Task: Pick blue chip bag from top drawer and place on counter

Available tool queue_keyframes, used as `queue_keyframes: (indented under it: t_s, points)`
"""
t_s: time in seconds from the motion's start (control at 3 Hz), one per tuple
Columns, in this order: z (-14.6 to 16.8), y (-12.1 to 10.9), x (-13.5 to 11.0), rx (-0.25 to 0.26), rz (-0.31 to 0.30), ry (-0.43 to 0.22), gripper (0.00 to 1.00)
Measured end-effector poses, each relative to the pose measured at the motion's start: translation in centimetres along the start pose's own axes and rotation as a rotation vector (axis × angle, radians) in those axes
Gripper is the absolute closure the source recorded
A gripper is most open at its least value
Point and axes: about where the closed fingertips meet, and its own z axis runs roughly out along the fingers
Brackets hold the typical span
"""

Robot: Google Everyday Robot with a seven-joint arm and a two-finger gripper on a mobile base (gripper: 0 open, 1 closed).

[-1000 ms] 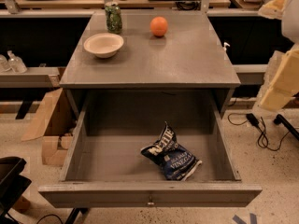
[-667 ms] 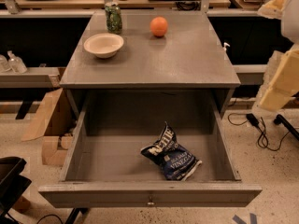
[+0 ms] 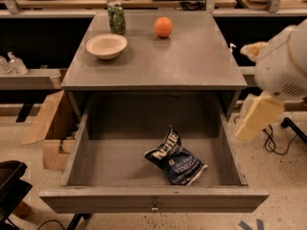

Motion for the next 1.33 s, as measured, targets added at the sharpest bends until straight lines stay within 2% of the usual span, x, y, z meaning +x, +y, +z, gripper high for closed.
queue_keyframes:
  t_s: [0.33,0.67,1.0,1.33]
  points:
    - [6.3,2.0,1.3,-0.006,-0.013,-0.030,0.00]
    - [10.4,1.3,1.5,0.037,-0.009,-0.057,0.00]
    - [10.5,0.7,1.2,0.064,-0.009,-0.067,0.00]
    - [13.1,1.1,0.6,0.012,-0.025,-0.055,0.00]
